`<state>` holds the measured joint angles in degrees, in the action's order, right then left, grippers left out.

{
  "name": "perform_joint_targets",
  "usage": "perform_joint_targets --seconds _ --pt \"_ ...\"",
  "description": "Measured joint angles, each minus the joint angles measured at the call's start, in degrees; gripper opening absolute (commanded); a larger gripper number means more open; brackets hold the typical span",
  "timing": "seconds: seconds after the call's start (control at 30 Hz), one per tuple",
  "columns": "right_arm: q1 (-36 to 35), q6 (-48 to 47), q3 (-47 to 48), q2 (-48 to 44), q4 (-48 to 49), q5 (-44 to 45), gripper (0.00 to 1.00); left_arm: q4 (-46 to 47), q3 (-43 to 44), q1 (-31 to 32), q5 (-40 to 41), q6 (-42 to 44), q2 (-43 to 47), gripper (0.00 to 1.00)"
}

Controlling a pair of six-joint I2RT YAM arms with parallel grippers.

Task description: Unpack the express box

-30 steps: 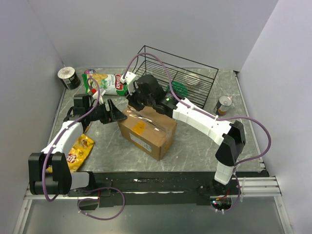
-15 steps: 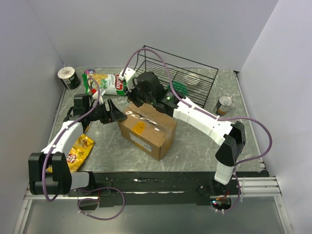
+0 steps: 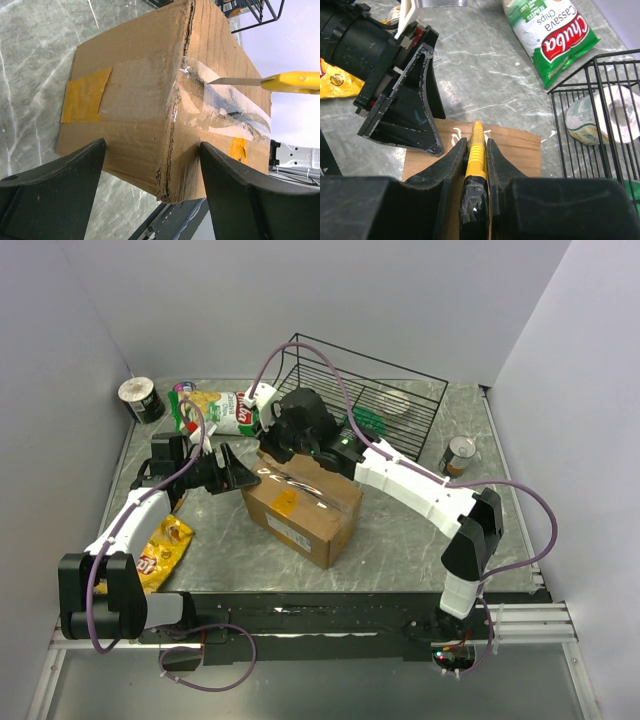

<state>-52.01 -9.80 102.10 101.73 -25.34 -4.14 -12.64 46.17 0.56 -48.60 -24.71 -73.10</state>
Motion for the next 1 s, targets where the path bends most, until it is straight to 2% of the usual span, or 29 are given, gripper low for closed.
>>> perform_joint_targets --seconds 0.63,0.87,1.0 --pt "0.0 1.7 0.8 2.6 -1.2 0.0 0.00 0.0 0.0 0.0 0.7 -0.2 0.0 0.79" --pt "0.0 2.9 5.7 3.9 -10.1 0.5 0.00 0.0 0.0 0.0 2.1 -1.9 0.0 0.75" --pt "0.0 3.4 5.7 3.8 -11.6 0.8 0.00 -0.1 -0.1 0.1 2.9 -3.0 0.3 0.74"
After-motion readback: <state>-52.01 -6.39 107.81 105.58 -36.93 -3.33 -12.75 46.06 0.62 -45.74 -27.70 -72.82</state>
